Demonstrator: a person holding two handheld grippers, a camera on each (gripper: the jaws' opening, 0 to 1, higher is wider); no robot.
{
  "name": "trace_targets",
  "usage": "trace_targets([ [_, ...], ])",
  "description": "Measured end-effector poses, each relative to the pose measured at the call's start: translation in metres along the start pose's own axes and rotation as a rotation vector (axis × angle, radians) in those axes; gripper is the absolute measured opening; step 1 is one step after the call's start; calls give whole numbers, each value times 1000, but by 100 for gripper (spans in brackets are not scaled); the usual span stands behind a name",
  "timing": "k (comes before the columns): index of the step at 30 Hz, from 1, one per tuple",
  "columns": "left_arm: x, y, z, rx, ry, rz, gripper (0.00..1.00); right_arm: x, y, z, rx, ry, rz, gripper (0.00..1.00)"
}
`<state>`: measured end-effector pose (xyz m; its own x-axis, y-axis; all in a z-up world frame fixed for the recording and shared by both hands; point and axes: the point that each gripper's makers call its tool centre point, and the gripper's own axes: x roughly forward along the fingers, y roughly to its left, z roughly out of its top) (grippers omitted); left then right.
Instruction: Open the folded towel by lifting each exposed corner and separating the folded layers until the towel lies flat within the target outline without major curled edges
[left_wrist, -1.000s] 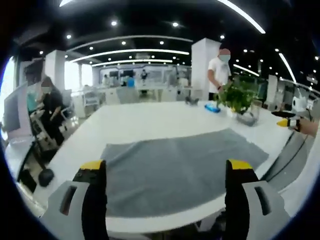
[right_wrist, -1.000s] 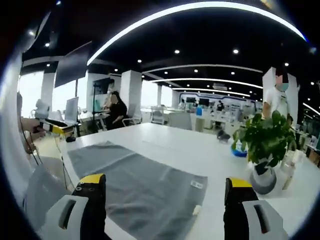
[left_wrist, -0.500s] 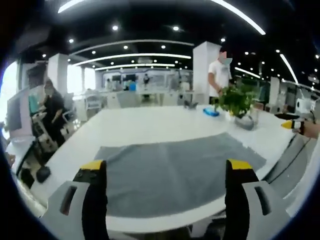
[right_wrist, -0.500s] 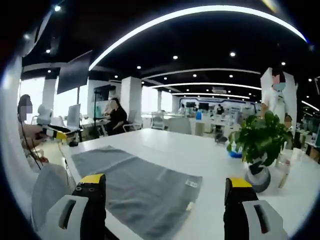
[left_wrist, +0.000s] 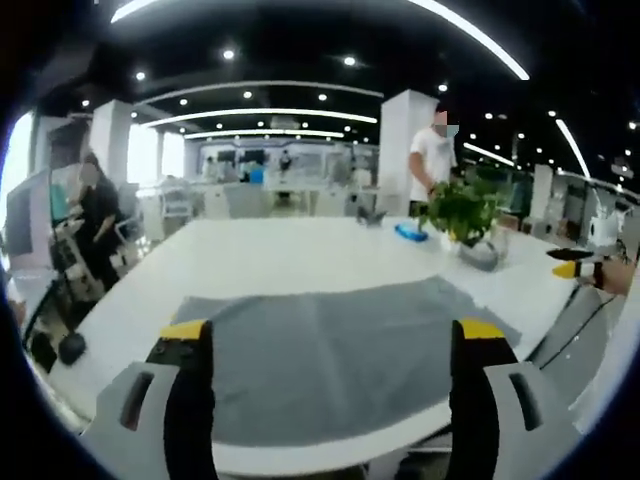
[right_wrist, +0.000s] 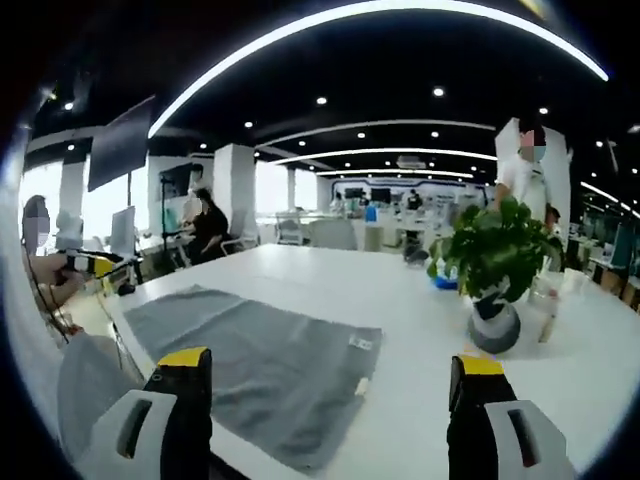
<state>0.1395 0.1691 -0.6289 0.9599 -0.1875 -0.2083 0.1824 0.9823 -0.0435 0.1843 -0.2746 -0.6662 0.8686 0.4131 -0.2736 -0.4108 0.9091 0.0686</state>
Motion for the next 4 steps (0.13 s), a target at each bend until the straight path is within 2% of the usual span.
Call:
trace_targets([
  [4,-7,18,8,-35,-42,44,99,11,-2,-15,33,86,-3,100],
])
